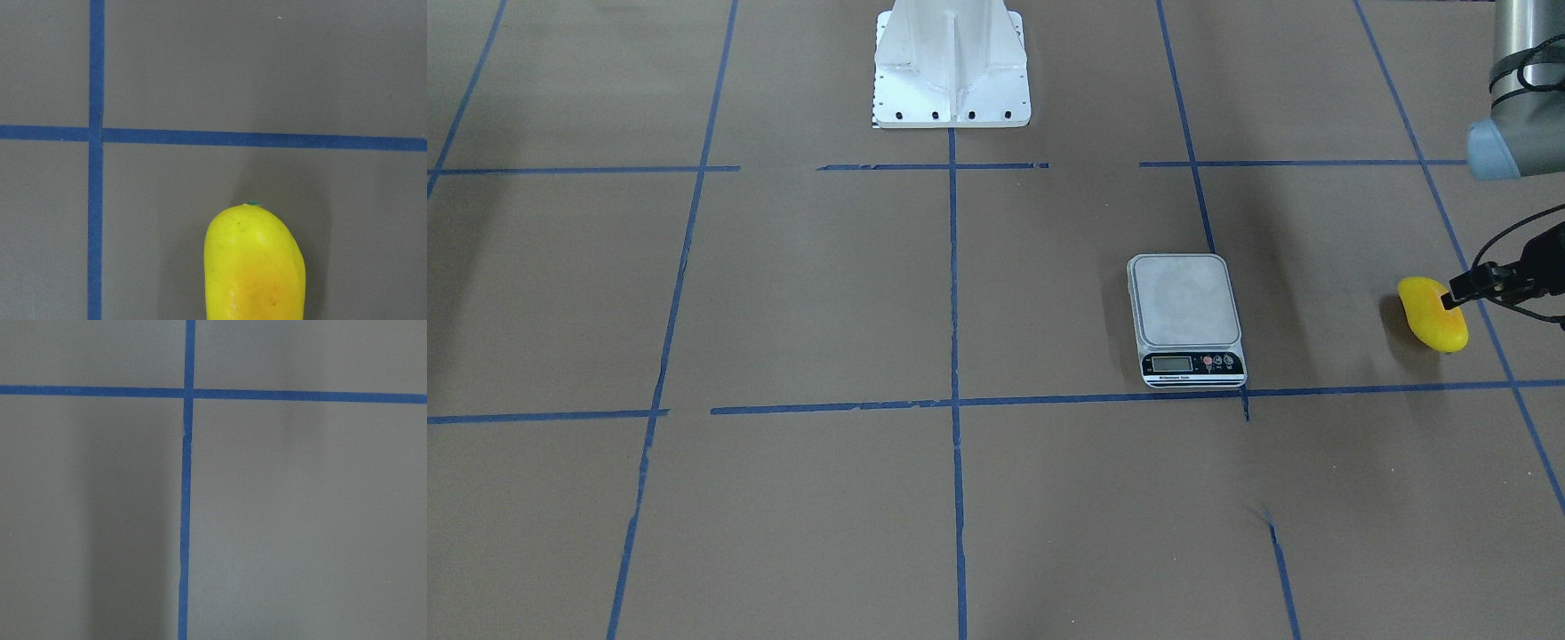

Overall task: Weigh mango
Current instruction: 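Lower the left gripper onto the yellow mango and grasp it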

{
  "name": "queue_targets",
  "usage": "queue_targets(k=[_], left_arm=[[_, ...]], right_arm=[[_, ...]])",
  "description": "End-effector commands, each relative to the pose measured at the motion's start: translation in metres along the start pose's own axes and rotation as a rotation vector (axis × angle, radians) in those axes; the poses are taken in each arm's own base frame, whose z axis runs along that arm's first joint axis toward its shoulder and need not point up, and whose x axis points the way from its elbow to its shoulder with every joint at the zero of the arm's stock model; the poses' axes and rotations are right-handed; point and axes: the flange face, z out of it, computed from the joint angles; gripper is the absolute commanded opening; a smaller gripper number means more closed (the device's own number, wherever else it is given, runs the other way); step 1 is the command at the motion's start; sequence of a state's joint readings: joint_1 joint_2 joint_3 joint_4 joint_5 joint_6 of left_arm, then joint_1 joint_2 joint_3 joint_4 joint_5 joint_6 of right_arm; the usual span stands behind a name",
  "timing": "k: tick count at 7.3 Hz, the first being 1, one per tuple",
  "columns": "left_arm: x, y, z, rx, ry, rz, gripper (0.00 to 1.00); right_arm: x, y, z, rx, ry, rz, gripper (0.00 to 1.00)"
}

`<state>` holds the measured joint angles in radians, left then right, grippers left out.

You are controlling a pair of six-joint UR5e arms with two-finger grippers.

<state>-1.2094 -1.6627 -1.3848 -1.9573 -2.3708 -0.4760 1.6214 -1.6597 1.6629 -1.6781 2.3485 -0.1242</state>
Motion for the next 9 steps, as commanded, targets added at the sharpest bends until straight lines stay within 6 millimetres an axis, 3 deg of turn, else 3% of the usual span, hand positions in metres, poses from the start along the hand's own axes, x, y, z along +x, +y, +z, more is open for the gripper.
queue_targets(k=[1,2,3,4,5,6,8,9], left_arm=[[0.015,-0.004,0.029,-0.026,0.002,0.014,0.99],[0.015,-0.001,0.038,-0.044,-0.003,0.015,0.89],[0.014,0.000,0.043,-0.051,-0.005,0.016,0.67],[0.017,0.000,0.042,-0.049,-0.003,0.020,0.23],[0.035,-0.001,0.028,-0.028,0.019,0.043,0.00],[0.072,0.005,-0.010,0.019,0.064,0.097,0.00],[0.131,0.012,-0.046,0.009,0.156,0.028,0.00],[0.198,0.040,-0.020,-0.053,0.171,0.048,0.00]], right_arm=[[0.000,0.000,0.000,0.000,0.000,0.000,1.00],[0.000,0.000,0.000,0.000,0.000,0.000,1.00],[0.000,0.000,0.000,0.000,0.000,0.000,1.00],[0.000,0.000,0.000,0.000,0.000,0.000,1.00],[0.000,0.000,0.000,0.000,0.000,0.000,1.00],[0.000,0.000,0.000,0.000,0.000,0.000,1.00],[0.000,0.000,0.000,0.000,0.000,0.000,1.00],[0.000,0.000,0.000,0.000,0.000,0.000,1.00]])
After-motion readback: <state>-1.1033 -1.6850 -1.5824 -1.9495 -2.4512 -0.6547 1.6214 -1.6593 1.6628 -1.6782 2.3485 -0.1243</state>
